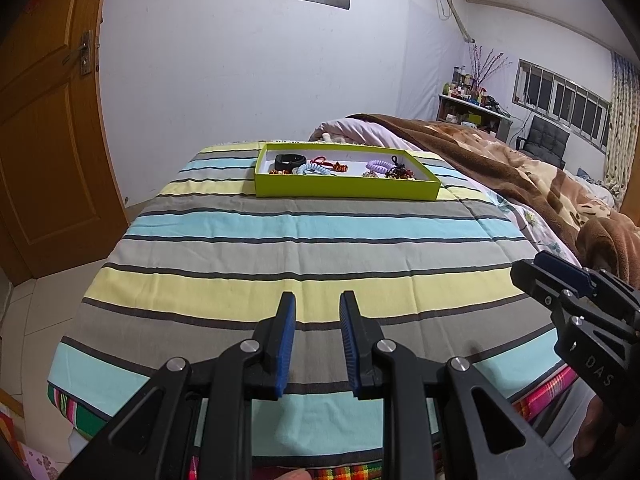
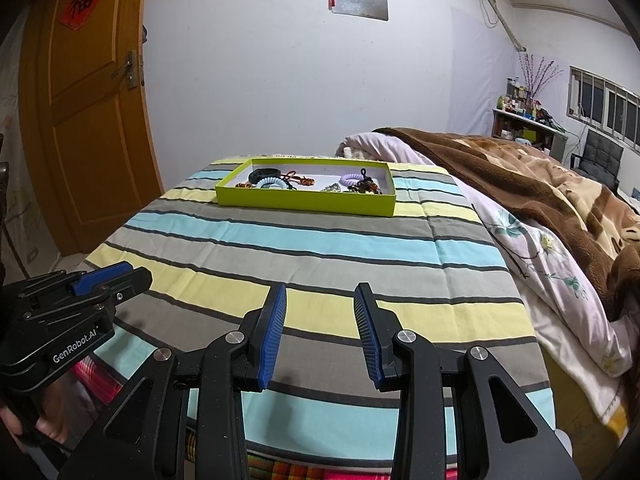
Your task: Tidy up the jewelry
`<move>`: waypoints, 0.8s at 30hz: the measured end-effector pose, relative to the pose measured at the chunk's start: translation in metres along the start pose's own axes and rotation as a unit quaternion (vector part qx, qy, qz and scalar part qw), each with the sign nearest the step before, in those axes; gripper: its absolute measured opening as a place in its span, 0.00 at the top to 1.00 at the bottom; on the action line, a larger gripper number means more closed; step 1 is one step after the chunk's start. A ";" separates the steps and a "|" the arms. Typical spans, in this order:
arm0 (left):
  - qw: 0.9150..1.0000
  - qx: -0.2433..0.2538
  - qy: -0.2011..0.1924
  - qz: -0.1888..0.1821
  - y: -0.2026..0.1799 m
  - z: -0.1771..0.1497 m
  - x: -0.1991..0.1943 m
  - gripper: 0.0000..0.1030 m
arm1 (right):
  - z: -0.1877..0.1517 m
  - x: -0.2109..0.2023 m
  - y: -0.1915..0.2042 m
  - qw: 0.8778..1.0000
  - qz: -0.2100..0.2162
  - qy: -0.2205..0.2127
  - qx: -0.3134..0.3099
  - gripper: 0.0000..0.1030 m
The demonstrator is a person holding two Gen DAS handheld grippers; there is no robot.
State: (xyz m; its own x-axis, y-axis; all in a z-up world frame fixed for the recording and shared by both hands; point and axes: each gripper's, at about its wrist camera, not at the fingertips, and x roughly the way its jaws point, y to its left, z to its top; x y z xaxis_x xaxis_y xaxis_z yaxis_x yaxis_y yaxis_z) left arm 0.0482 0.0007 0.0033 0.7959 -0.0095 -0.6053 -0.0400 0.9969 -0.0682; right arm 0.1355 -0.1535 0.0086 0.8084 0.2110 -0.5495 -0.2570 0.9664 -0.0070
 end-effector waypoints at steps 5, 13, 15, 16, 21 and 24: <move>1.000 0.000 0.002 0.000 0.000 -0.001 0.000 0.77 | 0.000 0.000 0.000 1.000 0.000 0.000 0.000 0.65; 1.000 0.004 0.002 0.001 -0.001 -0.002 0.001 0.77 | 0.000 0.000 0.000 1.000 -0.001 0.000 0.000 0.65; 1.000 0.005 0.000 0.002 -0.002 -0.002 0.000 0.77 | 0.000 -0.001 0.001 1.000 -0.001 0.000 0.000 0.65; 1.000 0.004 0.001 0.001 -0.002 -0.002 0.000 0.77 | 0.000 0.000 0.001 1.000 -0.001 0.000 0.000 0.65; 1.000 0.001 0.001 0.004 -0.001 -0.002 0.000 0.77 | 0.000 0.000 0.001 1.000 -0.001 0.000 -0.001 0.65; 1.000 -0.002 0.003 0.004 0.001 -0.002 0.000 0.77 | 0.000 -0.001 0.001 1.000 -0.001 0.000 0.000 0.65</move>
